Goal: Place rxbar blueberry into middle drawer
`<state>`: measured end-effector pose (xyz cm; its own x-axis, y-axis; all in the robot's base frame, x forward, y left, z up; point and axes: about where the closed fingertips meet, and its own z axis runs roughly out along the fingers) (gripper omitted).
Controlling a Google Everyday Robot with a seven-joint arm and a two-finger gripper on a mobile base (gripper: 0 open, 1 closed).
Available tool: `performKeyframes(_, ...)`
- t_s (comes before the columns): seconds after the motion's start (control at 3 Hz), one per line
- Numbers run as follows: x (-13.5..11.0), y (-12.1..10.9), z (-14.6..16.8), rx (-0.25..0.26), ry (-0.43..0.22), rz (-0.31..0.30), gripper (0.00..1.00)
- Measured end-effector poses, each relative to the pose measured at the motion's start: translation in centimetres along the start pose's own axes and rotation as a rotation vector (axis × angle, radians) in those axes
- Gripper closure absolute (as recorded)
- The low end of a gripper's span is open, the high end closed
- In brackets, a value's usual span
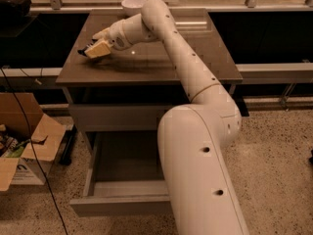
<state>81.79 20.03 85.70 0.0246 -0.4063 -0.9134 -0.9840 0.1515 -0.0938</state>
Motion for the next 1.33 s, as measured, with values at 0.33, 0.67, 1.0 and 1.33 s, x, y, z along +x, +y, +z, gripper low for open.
performKeyframes(0.33,-0.8,2.2,-2.5,-0.054,0.027,-0.082,1.0)
performKeyframes(0.67,-0.5,5.3,-6.1,-0.119,0.055,-0.146,1.0)
performKeyframes(1.0,0.6,9.5,-10.8,-0.187,0.104,-0.211,1.0)
performKeyframes(1.33,1.7,14.4,-16.7,-0.22,0.138,-0.28,1.0)
